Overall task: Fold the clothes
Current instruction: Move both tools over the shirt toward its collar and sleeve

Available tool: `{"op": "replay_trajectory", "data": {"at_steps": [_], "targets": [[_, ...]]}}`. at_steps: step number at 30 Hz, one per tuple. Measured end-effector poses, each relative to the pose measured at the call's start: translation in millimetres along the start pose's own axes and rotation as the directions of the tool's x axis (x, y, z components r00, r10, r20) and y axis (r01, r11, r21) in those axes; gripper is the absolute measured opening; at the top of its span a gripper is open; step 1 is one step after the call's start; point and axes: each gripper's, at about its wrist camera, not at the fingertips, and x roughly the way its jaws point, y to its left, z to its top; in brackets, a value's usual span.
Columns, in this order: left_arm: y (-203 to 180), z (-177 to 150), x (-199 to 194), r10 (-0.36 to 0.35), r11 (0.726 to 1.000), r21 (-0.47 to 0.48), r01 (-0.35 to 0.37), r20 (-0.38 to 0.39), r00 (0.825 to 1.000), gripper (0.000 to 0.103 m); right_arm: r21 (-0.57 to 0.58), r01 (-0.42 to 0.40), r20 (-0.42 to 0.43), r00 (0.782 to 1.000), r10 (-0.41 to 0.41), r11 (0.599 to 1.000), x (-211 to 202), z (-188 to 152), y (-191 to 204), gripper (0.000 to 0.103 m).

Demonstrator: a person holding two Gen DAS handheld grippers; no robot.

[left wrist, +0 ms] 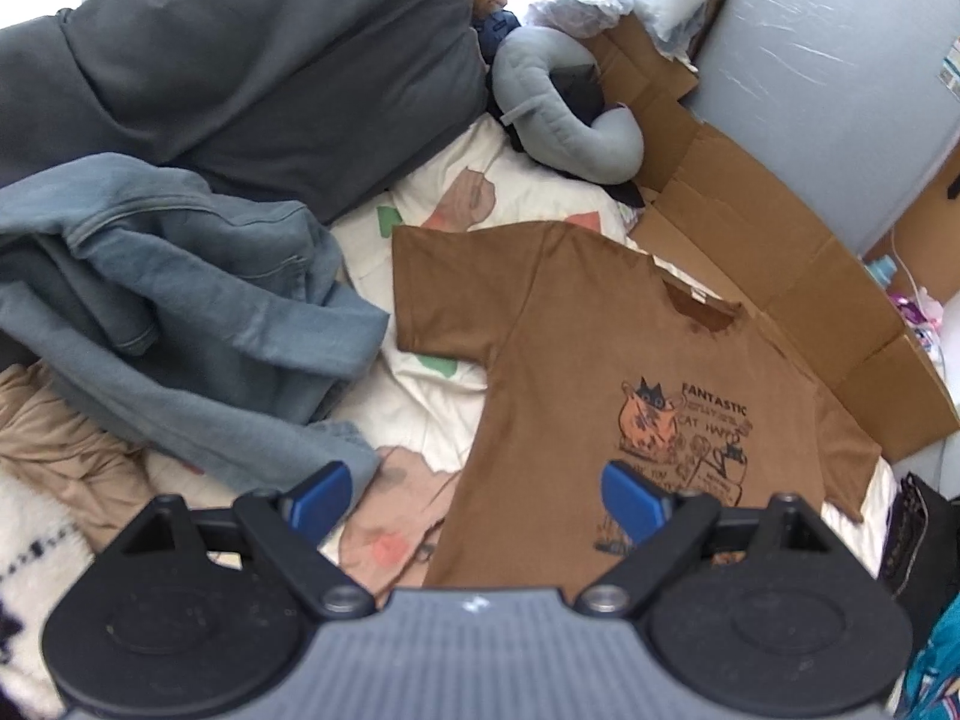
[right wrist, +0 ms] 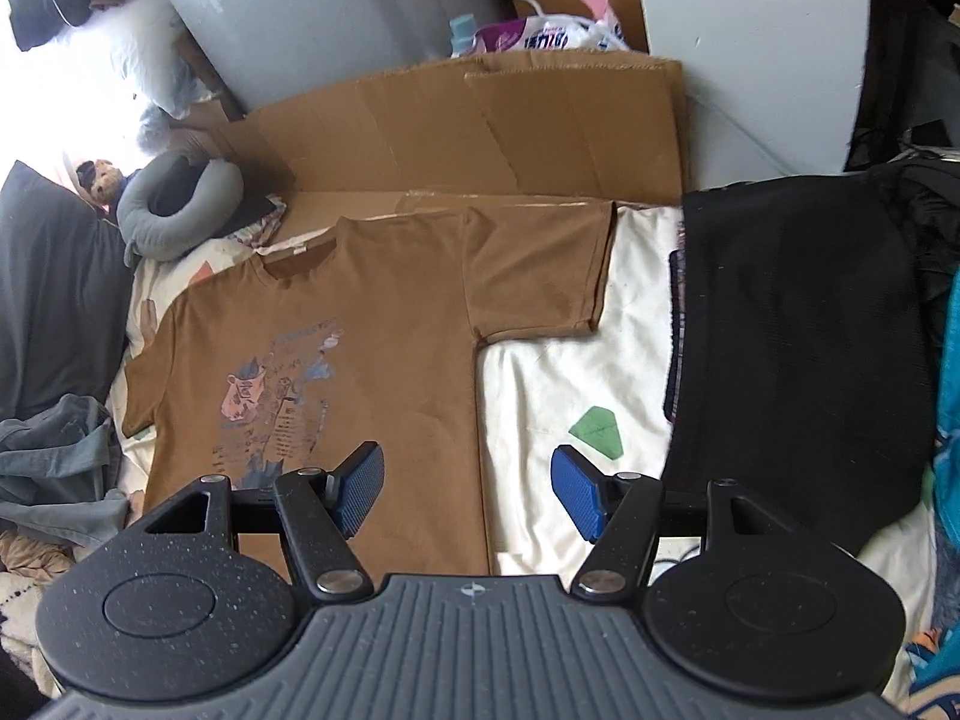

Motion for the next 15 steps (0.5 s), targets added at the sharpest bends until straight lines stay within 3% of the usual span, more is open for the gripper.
{"op": "replay_trajectory", "data": {"at_steps": [5, 15], "targets": [[1.8, 7.0, 33.0, -0.026, 0.999, -0.028, 0.027, 0.034, 0.999, 0.082, -0.007, 0.007, -0.013, 1.000, -0.008, 1.000, 33.4, 10.6, -2.9, 0.067], [1.2, 15.3, 103.0, -0.015, 1.000, -0.007, 0.015, 0.052, 0.999, 0.080, 0.052, 0.027, -0.002, 1.000, -0.027, 0.998, 103.4, 27.1, -24.4, 0.058]]}}
